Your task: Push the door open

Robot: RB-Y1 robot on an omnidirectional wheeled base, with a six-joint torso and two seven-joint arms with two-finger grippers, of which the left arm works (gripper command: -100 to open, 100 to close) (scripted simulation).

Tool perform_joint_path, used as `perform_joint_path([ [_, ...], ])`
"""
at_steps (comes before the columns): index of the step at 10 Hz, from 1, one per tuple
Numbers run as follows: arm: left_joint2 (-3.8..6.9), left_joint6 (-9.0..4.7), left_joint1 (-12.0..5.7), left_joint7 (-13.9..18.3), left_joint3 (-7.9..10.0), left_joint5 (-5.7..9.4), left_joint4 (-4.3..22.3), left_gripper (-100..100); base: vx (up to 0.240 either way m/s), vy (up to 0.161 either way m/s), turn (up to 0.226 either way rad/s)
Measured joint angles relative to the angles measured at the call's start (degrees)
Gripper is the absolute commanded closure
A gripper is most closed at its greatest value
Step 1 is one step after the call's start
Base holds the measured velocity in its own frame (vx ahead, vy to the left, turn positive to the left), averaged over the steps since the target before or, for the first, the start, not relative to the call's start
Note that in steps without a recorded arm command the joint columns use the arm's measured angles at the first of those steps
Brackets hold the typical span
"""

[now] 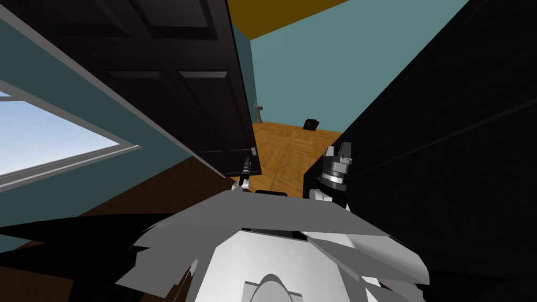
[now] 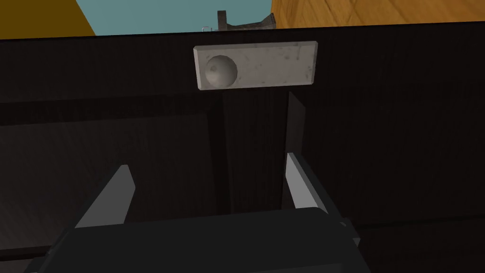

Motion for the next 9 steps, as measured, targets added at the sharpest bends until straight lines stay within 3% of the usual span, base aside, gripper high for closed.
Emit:
perform_joint_path([
  [3,0.1,-0.08,0.28,-0.1,0.11,0.05,-0.2,-100,0.162,0.008,-0.021],
  [9,0.17,-1.55,0.49,-0.6,0.9,0.42,0.5,-100,0.227,0.032,-0.034],
])
